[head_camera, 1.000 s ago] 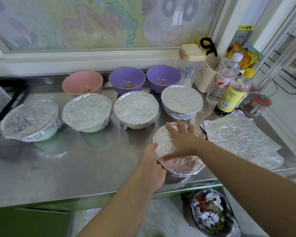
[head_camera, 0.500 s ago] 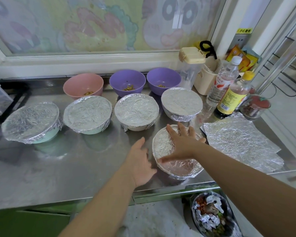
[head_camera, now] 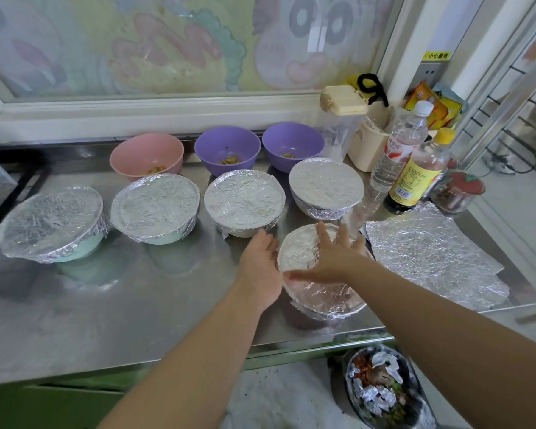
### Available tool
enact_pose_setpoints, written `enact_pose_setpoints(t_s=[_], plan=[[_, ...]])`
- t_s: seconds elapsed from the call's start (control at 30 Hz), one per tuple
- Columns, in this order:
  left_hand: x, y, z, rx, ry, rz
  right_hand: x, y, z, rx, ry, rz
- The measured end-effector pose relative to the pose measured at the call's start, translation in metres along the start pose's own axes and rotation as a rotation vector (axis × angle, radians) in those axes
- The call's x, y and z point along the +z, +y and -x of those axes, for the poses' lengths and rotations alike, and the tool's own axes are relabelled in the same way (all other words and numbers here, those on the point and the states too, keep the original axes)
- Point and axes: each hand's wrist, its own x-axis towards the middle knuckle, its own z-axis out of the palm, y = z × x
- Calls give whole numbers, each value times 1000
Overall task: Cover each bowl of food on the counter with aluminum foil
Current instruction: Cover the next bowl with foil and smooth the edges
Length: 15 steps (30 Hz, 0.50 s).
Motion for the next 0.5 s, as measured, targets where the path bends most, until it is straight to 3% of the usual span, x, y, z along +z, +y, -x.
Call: enact_pose_setpoints(t_s=[0.1, 0.23, 0.33, 0.4, 0.5], plan=[[-13, -3, -5, 55, 100, -65, -6, 1, -3, 44, -6, -35], [-36, -26, 3, -57, 231, -143, -10, 0, -7, -97, 62, 96], [-25, -37, 21, -189, 133, 16, -2, -3, -8, -166, 27, 131], [-17, -41, 18, -213, 32, 126, 2, -4, -8, -160, 14, 128], [-10, -41, 6, -219, 7, 173, 1, -5, -2, -142, 24, 122]])
